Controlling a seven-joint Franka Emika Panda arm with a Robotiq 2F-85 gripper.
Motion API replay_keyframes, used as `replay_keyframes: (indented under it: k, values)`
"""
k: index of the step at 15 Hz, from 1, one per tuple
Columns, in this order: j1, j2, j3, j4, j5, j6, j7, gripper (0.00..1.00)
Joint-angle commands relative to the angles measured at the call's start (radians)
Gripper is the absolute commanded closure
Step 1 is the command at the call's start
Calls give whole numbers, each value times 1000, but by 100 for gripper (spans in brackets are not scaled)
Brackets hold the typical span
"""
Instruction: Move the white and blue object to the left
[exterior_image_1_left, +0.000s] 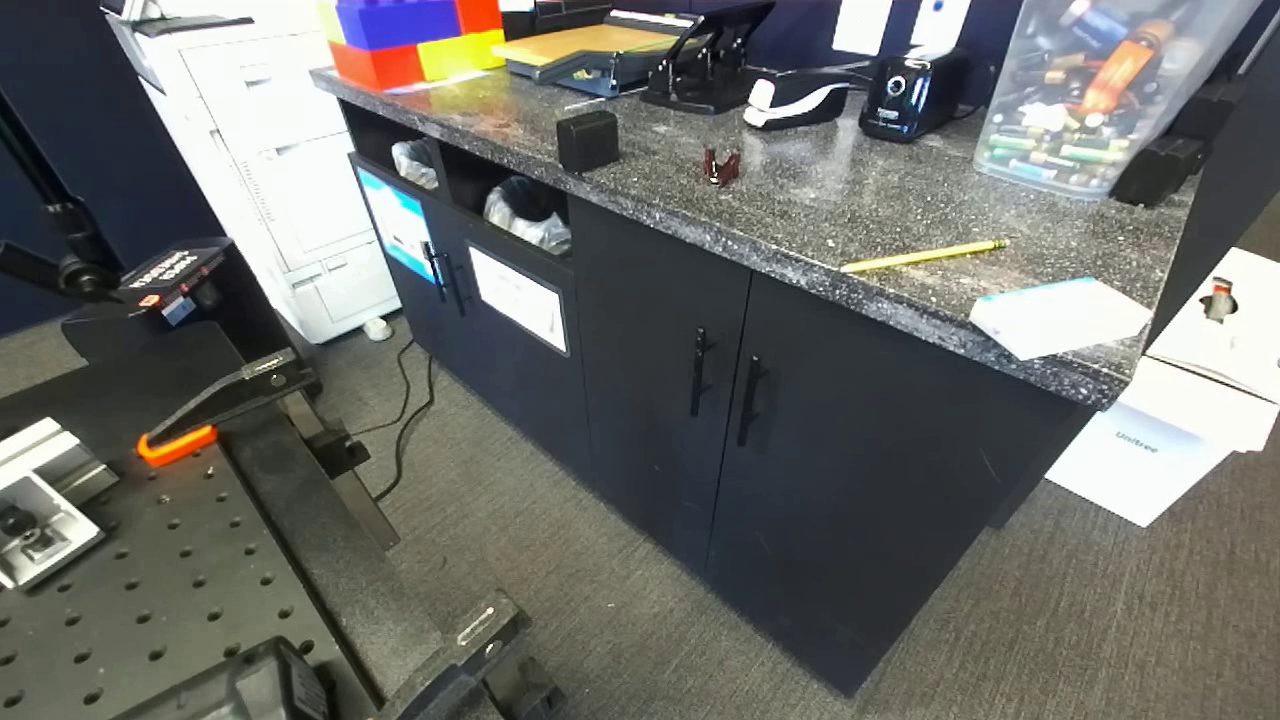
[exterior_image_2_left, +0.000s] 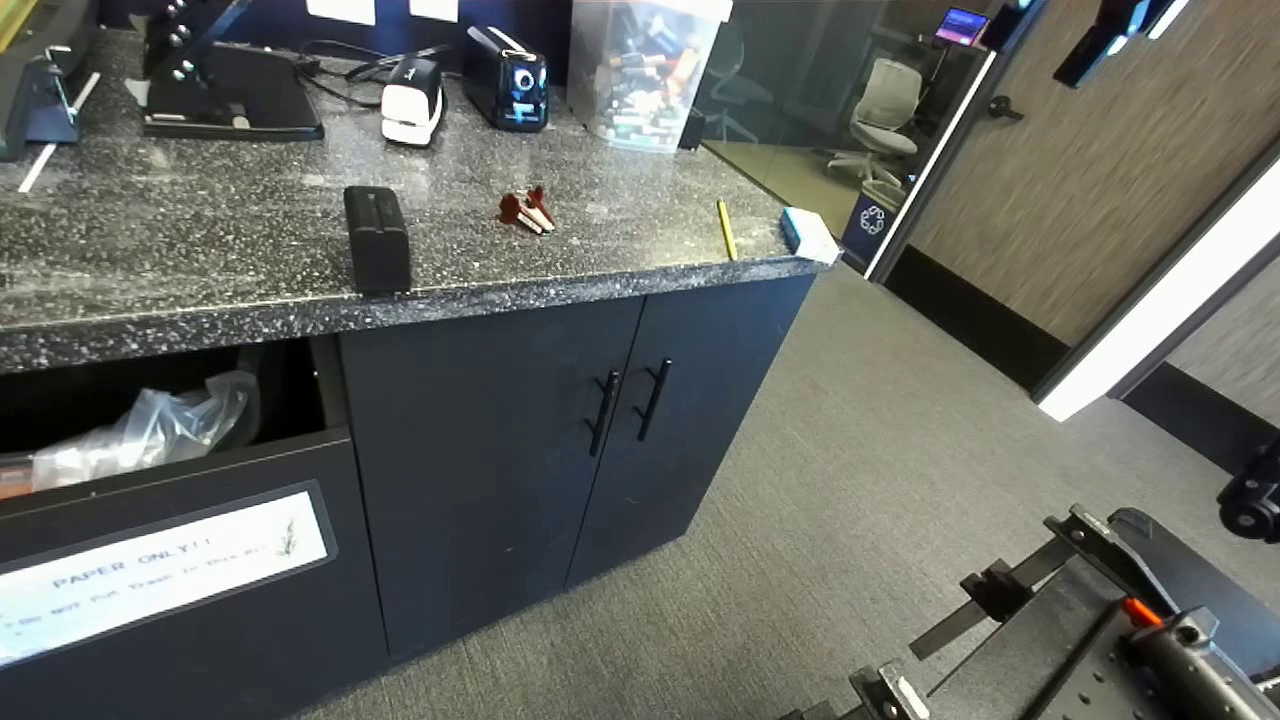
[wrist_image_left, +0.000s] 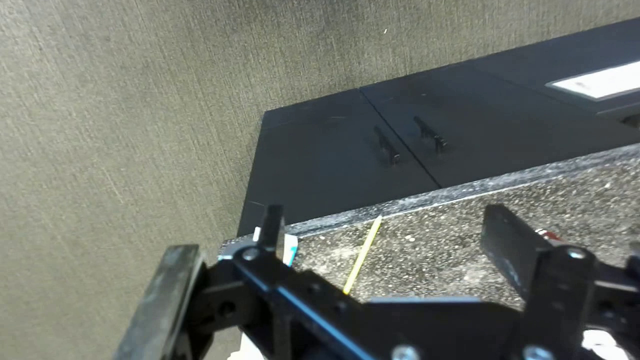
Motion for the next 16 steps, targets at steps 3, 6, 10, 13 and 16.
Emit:
replay_keyframes:
  k: [3, 6, 10, 13, 16]
  values:
    - [-48, 323, -25, 363, -7, -111, 70, 0]
    - [-78, 478, -26, 524, 1, -149, 84, 0]
    - [-119, 664, -23, 727, 14, -215, 115, 0]
    - [-137, 791, -21, 872, 17, -268, 152, 0]
    - [-147, 894, -10, 1010, 30, -300, 189, 0]
